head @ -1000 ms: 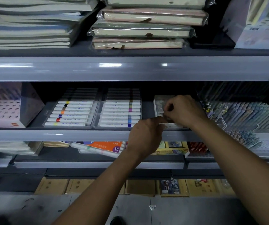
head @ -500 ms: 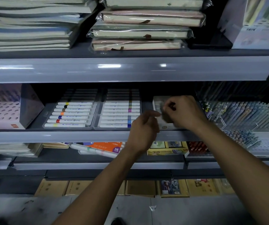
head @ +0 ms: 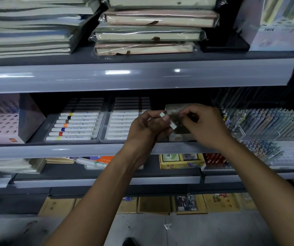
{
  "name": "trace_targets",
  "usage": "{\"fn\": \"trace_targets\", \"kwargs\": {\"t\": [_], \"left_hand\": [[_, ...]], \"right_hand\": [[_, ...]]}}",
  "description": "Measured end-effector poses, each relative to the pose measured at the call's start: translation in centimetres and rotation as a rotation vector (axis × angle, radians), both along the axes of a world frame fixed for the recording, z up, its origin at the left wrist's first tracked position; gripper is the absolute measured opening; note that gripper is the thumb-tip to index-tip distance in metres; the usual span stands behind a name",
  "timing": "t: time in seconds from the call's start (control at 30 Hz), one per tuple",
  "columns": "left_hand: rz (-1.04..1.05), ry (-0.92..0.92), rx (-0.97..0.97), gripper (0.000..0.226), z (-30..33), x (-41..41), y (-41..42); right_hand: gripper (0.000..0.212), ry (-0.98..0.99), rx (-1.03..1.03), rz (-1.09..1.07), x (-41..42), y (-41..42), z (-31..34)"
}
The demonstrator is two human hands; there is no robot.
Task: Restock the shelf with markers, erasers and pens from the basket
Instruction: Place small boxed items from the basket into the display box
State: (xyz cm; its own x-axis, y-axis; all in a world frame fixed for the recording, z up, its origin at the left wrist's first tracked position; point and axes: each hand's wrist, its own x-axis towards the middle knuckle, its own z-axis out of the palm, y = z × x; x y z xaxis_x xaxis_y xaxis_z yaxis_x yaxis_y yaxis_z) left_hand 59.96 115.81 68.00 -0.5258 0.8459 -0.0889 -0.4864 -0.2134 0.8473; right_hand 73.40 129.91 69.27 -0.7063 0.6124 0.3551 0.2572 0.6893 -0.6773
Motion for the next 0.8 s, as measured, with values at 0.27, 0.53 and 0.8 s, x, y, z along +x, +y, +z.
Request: {"fn": "trace_targets", "kwargs": {"t": [0.27, 0.53, 0.8], "left_hand": [[0.036, -0.005, -0.016, 0.008, 0.0, 0.2, 0.5], [0.014, 0.139, -0.108, 0.015, -0.3, 0.6, 0.9], [0.155, 1.124, -0.393, 0.007, -1.7, 0.4, 0.6]], "right_hand": [[0.011, 0.083, -0.318, 0.162, 0.7, -1.8, 1.5], [0.014, 0.173, -0.325, 0.063, 1.1, -0.9, 1.2], [0.030, 0.150, -0.250, -0.105, 0.9, 2.2, 0.7]]}}
